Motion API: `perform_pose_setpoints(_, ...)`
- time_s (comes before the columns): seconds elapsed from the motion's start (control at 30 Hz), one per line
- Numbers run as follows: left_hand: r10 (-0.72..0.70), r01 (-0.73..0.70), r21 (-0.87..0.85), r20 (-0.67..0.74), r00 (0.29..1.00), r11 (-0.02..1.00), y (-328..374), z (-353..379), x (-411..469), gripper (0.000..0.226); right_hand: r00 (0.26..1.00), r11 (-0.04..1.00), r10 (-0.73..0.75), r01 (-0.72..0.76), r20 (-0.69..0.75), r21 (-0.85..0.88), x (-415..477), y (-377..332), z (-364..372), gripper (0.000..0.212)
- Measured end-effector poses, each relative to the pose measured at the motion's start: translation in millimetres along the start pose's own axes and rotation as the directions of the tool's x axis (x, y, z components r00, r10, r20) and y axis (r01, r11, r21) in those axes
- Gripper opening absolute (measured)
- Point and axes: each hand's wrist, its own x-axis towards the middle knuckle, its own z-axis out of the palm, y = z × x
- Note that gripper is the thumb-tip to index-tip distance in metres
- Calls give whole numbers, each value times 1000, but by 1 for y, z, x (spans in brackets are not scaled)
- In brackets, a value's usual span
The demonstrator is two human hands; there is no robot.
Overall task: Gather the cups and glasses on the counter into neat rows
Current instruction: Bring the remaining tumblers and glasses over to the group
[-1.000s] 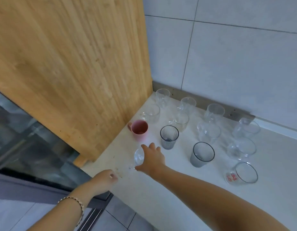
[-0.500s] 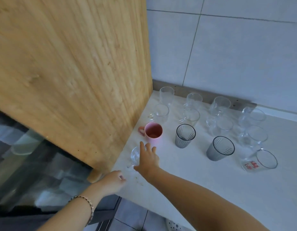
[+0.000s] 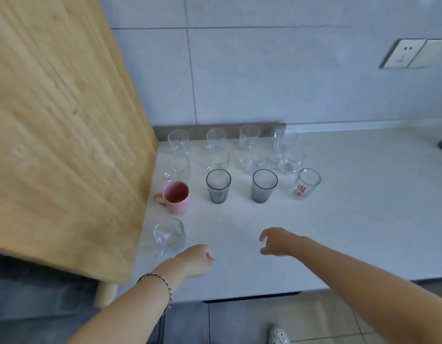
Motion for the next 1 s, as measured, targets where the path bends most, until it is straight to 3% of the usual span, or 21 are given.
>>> perform_pose_setpoints(0.17, 111, -117, 106, 54, 992, 987, 92, 8, 38, 17, 974, 968, 187, -160, -129, 193, -51, 111, -23, 42)
perform_pose_setpoints(0.43, 283, -310, 232, 142, 949, 922, 292, 73, 94, 24, 867, 837, 435, -289, -243, 465, -144, 318, -33, 38)
perform_pose_setpoints(0.7, 388, -443, 290, 231, 893, 848, 493, 160, 133, 25, 790, 769, 560, -385, -248, 510, -214, 516, -37, 41)
perform_pose_setpoints(1.0, 398, -477, 352, 276, 875, 805, 623, 203, 189, 28, 732, 680, 640, -398, -233, 616, -223, 658, -62, 41)
